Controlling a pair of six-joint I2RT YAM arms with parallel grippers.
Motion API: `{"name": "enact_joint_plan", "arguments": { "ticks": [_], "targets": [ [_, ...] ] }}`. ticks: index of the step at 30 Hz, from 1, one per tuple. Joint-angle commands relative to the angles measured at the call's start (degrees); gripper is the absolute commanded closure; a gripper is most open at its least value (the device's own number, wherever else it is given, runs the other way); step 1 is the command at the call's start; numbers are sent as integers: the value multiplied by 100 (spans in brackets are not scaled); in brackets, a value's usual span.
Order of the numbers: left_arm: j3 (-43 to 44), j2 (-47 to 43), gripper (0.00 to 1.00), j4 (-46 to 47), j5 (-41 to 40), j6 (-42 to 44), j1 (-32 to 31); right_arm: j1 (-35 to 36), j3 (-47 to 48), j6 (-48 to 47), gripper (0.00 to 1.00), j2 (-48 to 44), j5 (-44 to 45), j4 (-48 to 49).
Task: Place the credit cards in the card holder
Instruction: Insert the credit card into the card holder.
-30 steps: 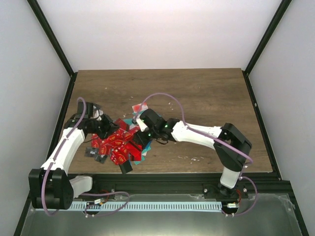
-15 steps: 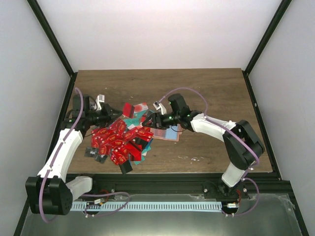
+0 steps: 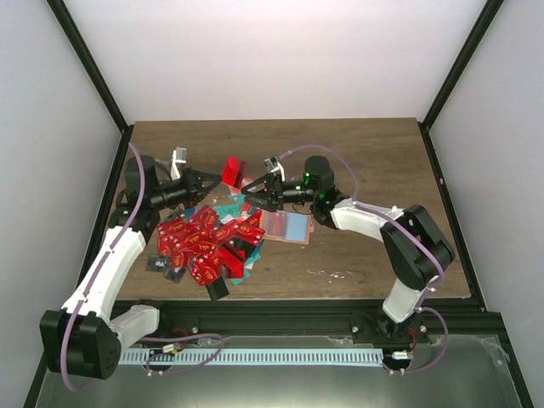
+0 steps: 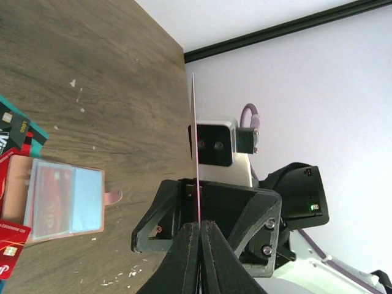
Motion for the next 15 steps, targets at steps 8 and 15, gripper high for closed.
{"name": "enact_joint_plan", "arguments": {
  "ticks": [8,15],
  "targets": [
    [-56,51,96,598,35,-252,-237,-38,501,1527,48,488,402,1747],
    [-107,12,96,574,59,-231,-255,-46,750,1611,87,609,586,1741]
  ]
}}
